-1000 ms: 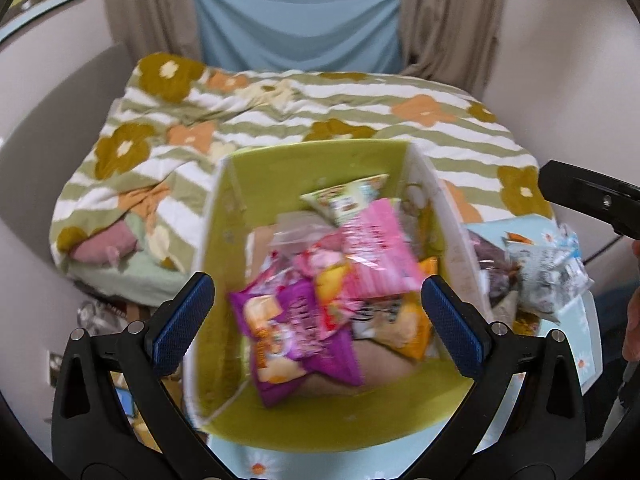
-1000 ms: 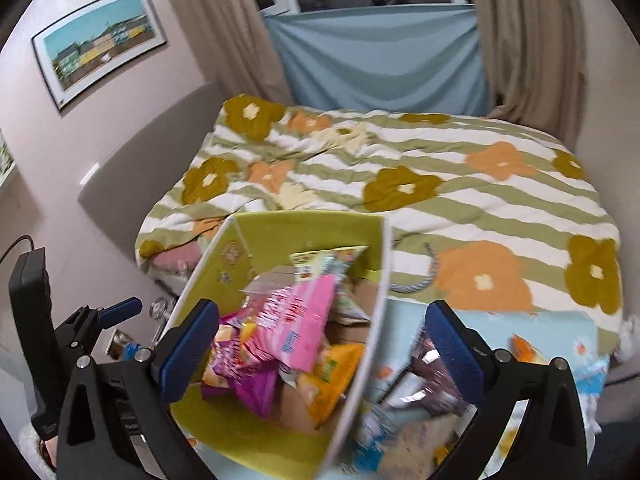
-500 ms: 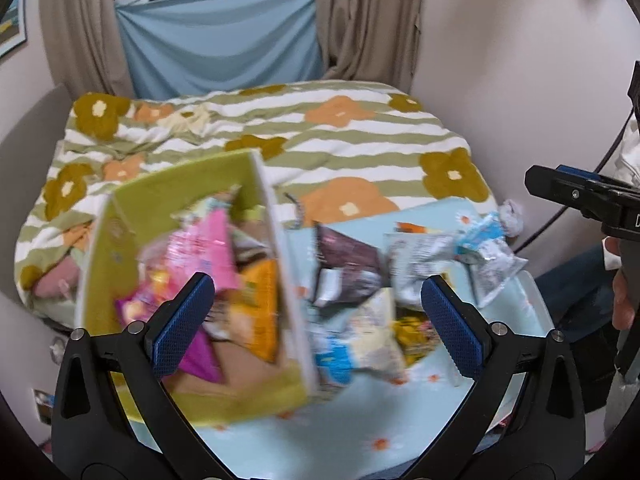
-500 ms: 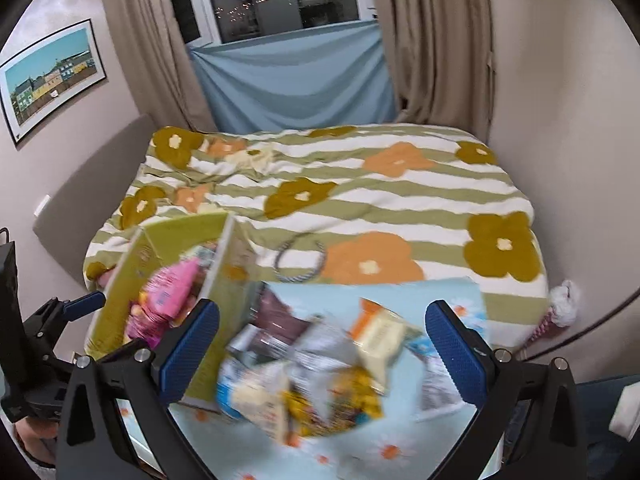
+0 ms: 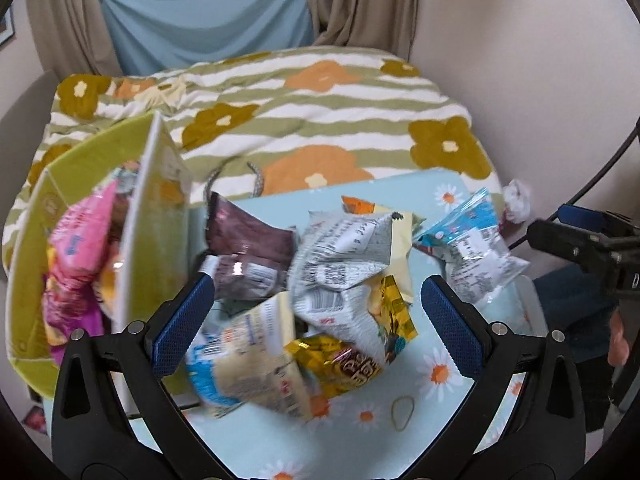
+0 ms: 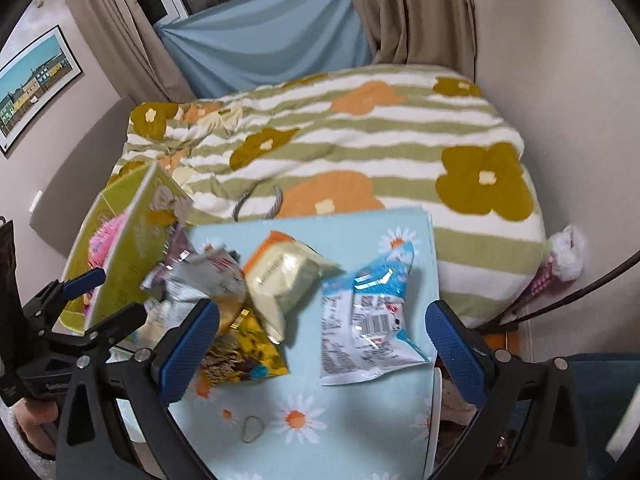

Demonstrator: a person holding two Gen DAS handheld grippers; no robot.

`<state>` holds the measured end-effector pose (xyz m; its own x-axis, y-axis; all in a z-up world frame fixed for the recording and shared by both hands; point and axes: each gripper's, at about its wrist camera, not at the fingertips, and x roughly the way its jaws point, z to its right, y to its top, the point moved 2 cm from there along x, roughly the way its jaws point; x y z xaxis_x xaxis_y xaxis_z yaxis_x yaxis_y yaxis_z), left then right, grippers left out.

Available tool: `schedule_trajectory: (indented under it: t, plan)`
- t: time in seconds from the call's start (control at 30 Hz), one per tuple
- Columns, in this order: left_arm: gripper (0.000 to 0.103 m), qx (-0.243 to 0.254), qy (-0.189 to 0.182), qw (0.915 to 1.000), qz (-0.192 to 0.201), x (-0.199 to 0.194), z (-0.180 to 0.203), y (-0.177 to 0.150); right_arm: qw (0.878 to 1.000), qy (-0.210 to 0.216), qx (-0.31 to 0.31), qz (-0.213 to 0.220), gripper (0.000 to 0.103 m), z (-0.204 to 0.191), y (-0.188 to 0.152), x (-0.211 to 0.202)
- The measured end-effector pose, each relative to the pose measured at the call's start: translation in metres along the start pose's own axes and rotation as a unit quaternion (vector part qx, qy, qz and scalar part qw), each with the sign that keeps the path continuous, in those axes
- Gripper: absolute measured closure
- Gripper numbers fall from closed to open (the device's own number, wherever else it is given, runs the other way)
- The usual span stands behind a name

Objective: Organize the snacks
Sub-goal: 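Move both tools back over the remaining snacks on the table, then grasp the silver chip bag with left tool while right tool grasps the blue-white bag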

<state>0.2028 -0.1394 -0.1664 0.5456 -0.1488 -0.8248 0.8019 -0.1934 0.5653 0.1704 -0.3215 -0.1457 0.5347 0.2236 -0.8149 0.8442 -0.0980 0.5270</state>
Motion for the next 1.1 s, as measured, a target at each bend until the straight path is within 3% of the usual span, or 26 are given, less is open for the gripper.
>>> schedule_trajectory:
  t: [0.3,0.4,0.53,0.6,0.73,0.83,1.1]
  plan:
    - [0.000,0.033,0.041,0.9985,-0.015,0.052,0.020,-0.004,0.999,0.011,-0.002,-0.034,0.000,0.031,-0.013,0.057]
    - [0.010,0.033,0.043,0.9981,-0.030,0.064,0.018,-0.004,0.999,0.005,-0.014,-0.039,0.000,0.033,-0.015,0.072]
    - [0.035,0.017,0.027,0.9982,-0.050,0.074,0.014,-0.007,0.999,-0.004,-0.029,-0.039,0.000,0.035,-0.017,0.085]
    - [0.037,0.019,0.029,0.9981,-0.050,0.074,0.015,-0.008,0.999,-0.003,-0.034,-0.037,0.000,0.035,-0.018,0.089]
    - [0.053,0.021,0.023,0.9982,-0.051,0.069,0.016,-0.008,0.998,-0.002,-0.041,-0.040,0.001,0.034,-0.019,0.093]
    - [0.057,0.023,0.027,0.9981,-0.050,0.066,0.020,-0.008,0.998,0.001,-0.045,-0.045,0.004,0.033,-0.019,0.096]
    - [0.059,0.025,0.037,0.9982,-0.039,0.056,0.027,-0.007,0.996,0.015,-0.052,-0.067,0.027,0.029,-0.020,0.110]
